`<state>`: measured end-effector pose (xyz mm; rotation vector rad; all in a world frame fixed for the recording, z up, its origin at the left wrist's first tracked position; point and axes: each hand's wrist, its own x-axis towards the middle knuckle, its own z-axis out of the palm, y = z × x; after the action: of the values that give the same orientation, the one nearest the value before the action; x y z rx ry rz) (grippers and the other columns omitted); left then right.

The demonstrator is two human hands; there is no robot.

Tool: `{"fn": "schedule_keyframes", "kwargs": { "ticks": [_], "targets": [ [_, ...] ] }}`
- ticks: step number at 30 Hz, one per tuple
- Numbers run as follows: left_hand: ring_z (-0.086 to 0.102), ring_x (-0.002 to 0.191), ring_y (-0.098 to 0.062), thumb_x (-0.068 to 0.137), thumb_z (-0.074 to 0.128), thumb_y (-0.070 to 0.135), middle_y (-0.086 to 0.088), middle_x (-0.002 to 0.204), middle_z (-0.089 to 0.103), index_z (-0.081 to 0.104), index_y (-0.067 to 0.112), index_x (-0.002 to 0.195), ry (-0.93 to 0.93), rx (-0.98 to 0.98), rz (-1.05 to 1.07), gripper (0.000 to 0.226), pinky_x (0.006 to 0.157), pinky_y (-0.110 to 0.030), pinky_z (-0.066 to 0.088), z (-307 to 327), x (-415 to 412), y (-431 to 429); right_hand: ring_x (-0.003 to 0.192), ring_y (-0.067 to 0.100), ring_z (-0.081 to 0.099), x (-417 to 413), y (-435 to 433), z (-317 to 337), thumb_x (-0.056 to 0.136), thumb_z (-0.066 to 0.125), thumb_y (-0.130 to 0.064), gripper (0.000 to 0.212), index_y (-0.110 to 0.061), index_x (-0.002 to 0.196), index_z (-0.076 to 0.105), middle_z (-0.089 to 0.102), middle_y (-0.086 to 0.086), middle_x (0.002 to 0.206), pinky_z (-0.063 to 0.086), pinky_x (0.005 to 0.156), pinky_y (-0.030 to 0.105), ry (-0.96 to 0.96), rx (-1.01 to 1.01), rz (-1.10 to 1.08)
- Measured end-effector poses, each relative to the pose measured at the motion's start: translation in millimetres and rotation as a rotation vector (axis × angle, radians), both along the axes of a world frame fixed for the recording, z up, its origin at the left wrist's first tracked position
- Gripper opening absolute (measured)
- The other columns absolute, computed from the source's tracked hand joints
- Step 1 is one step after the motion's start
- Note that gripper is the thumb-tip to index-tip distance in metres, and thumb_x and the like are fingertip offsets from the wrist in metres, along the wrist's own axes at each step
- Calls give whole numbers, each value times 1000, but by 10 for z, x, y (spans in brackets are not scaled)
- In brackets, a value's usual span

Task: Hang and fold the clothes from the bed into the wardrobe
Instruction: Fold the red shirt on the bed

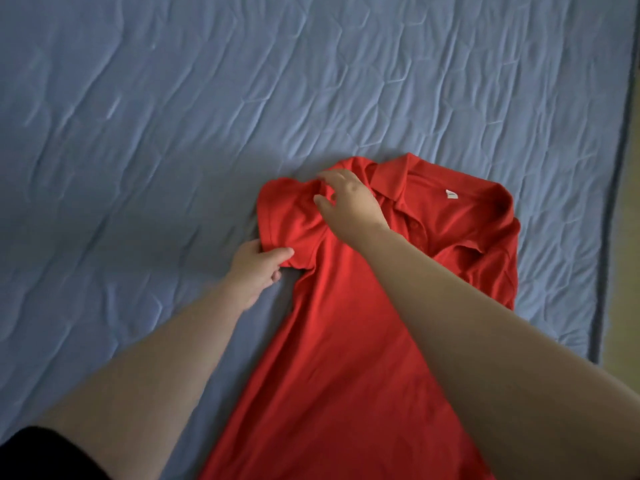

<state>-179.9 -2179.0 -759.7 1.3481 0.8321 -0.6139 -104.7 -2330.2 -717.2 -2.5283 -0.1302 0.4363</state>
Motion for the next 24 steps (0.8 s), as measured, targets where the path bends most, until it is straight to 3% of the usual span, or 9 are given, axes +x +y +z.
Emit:
{"fn": "schedule_keyframes", "kwargs": {
  "ticks": [5, 8, 11, 13, 15, 18, 21, 23, 24],
  "targets": [
    [40, 32, 2, 83, 71, 15, 13, 36, 49, 58, 19, 65, -133, 208, -144, 23, 38, -14, 33, -91, -293, 116, 124, 27, 51, 254, 390, -155, 91, 61, -34, 46, -12, 131, 54, 56, 10, 133, 42, 98, 35, 198, -209, 168],
    [41, 32, 3, 82, 72, 16, 13, 36, 48, 58, 19, 66, -180, 225, -132, 22, 38, -13, 33, -114, -230, 181, 110, 29, 60, 413, 590, -116, 86, 66, -26, 33, -9, 114, 65, 65, 13, 118, 46, 88, 32, 220, -244, 176],
    [47, 39, 4, 81, 74, 17, 12, 45, 55, 66, 10, 79, -241, 276, -90, 10, 43, -17, 38, -89, -111, 271, 64, 19, 65, 481, 686, 22, 82, 59, -5, 12, -6, 92, 64, 70, 18, 86, 54, 76, 37, 168, 35, 75],
    [63, 64, -9, 79, 75, 17, 0, 72, 69, 68, 4, 92, -282, 310, -43, 20, 63, -30, 51, -60, -101, 336, 52, 15, 60, 423, 696, 156, 78, 51, 7, 21, -13, 80, 54, 64, 12, 74, 54, 63, 38, 175, 225, 0],
    [66, 79, -21, 77, 77, 19, -7, 85, 72, 67, 6, 92, -318, 364, -59, 23, 75, -33, 51, -7, -127, 371, 58, 21, 59, 378, 615, 269, 78, 47, 12, 31, -18, 74, 50, 56, 6, 69, 54, 60, 38, 217, 345, -91],
    [59, 65, -12, 73, 80, 23, 3, 72, 66, 60, 18, 75, -393, 462, -154, 20, 60, -17, 41, 145, -154, 346, 64, 16, 55, 335, 409, 482, 87, 52, 1, 17, -14, 80, 57, 56, 5, 71, 49, 63, 32, 343, 478, -218],
    [53, 62, -10, 70, 81, 23, 7, 68, 59, 54, 24, 69, -500, 564, -262, 27, 58, -18, 36, 303, -231, 242, 63, 8, 52, 178, 135, 601, 90, 63, -17, 10, -10, 83, 65, 55, 1, 69, 47, 59, 22, 336, 522, -263],
    [49, 64, -11, 69, 82, 21, 7, 70, 55, 54, 21, 71, -615, 630, -393, 27, 60, -18, 34, 378, -327, 129, 66, 11, 49, 17, -83, 611, 86, 67, -8, 3, -9, 84, 67, 56, 5, 72, 42, 61, 20, 291, 506, -279],
    [47, 65, -10, 68, 82, 21, 9, 72, 53, 55, 19, 72, -667, 649, -473, 27, 62, -18, 34, 403, -375, 61, 69, 15, 49, -60, -208, 603, 84, 67, 0, 11, -10, 84, 67, 56, 9, 75, 40, 64, 23, 284, 484, -296]
  ]
}}
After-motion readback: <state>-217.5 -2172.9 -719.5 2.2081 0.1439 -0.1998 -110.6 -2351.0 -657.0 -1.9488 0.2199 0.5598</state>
